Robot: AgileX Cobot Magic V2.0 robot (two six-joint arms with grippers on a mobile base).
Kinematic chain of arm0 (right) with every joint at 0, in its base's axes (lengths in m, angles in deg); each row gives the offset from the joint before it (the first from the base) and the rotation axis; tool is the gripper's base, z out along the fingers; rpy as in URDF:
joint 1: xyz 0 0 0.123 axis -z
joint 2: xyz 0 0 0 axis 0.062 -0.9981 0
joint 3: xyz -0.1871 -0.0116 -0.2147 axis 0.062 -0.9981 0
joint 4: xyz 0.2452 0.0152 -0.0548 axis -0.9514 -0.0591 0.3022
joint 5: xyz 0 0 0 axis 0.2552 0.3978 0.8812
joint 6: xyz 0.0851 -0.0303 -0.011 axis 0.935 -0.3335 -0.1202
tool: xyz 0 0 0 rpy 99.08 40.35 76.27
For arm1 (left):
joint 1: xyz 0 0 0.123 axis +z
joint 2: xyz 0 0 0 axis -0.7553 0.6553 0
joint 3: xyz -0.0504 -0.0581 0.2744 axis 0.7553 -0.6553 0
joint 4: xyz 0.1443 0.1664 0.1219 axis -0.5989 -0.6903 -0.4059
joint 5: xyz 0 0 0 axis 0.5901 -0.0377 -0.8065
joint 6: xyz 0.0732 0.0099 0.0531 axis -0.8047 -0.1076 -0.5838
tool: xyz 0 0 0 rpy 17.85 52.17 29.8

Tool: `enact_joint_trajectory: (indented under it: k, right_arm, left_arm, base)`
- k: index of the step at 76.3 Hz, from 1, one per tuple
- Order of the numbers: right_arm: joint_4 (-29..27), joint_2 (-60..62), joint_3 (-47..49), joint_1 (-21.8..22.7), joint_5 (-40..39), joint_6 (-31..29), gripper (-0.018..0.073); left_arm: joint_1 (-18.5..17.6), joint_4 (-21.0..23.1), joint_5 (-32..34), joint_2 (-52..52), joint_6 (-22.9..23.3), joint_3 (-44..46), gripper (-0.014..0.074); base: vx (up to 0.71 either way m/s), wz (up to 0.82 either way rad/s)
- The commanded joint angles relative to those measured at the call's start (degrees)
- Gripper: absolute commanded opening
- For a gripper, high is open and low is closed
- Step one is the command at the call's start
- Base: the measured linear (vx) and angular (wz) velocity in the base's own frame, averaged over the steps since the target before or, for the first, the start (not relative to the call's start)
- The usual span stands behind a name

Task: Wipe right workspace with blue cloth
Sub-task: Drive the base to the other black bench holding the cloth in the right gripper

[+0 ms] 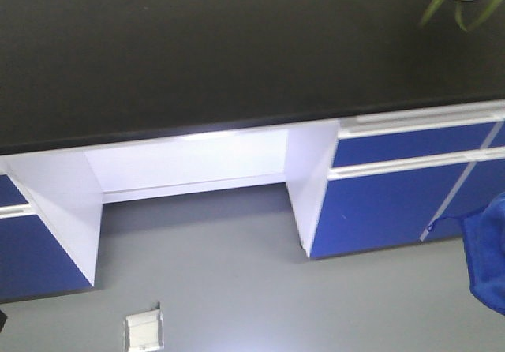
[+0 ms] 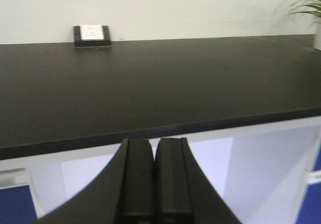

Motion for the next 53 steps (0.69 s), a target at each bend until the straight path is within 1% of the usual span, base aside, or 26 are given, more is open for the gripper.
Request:
enact_joint_trajectory:
  k: [1, 19, 53]
  right_arm:
    - [0.1, -0.4, 1.7, 0.0, -3.6, -0.6, -0.0004]
    - [0.1, -0.4, 1.7, 0.0, -3.6, -0.6, -0.0004]
    - [0.1, -0.4, 1.7, 0.0, -3.6, -0.6, -0.0004]
  left_arm:
    - [0.0, 0.2, 5.2, -0.6, -0.1, 1.4, -0.0006]
    - [0.0, 0.2, 5.2, -0.6, -0.1, 1.4, -0.0006]
    - [0.0, 0.2, 5.2, -0.6, -0.1, 1.4, -0.0006]
  base:
    - [0.37, 0.38]
    - [0.36, 0.31]
    - [0.33, 0.18]
